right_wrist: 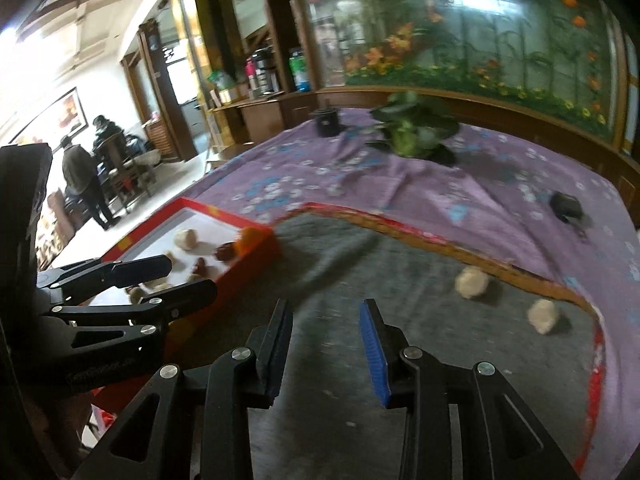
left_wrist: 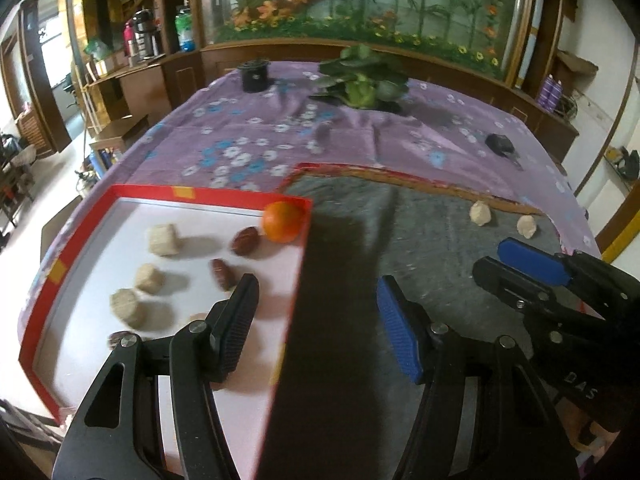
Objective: Organize fruits
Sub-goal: 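Move both grippers back over the felt toward the two cream blocks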
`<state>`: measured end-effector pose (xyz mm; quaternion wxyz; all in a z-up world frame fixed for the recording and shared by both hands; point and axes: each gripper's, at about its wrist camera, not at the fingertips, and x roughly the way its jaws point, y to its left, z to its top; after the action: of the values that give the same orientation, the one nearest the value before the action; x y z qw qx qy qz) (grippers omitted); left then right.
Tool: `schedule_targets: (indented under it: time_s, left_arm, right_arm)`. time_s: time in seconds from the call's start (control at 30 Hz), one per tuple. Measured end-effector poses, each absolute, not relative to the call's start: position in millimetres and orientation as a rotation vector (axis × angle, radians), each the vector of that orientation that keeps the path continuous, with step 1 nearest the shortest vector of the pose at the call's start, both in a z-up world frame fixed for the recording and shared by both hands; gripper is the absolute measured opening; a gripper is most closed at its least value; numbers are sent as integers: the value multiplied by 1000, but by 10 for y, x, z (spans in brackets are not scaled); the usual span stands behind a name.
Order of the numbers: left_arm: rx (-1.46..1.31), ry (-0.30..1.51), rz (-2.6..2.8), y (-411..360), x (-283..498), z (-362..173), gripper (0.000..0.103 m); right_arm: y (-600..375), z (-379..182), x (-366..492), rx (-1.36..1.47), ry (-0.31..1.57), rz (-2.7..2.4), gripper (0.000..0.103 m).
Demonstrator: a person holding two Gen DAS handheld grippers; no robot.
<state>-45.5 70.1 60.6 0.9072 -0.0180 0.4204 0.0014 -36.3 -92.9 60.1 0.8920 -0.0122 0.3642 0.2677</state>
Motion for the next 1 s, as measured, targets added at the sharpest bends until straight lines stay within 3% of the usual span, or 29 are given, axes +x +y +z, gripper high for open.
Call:
schedule_targets:
  time_s: [0.13,0.27,1.0]
  left_arm:
    - [-20,876,-16,486,-354,574,62]
    - [-15,889,-25,321,-267,534,62]
    - [16,989,-151,-418,364,358,61]
  right_arm:
    - [-1173,608,-351,-2,742,498,34]
    - [-1408,581,-320,45,742,439,42]
    - [-2324,337,-84,120,802,289,43]
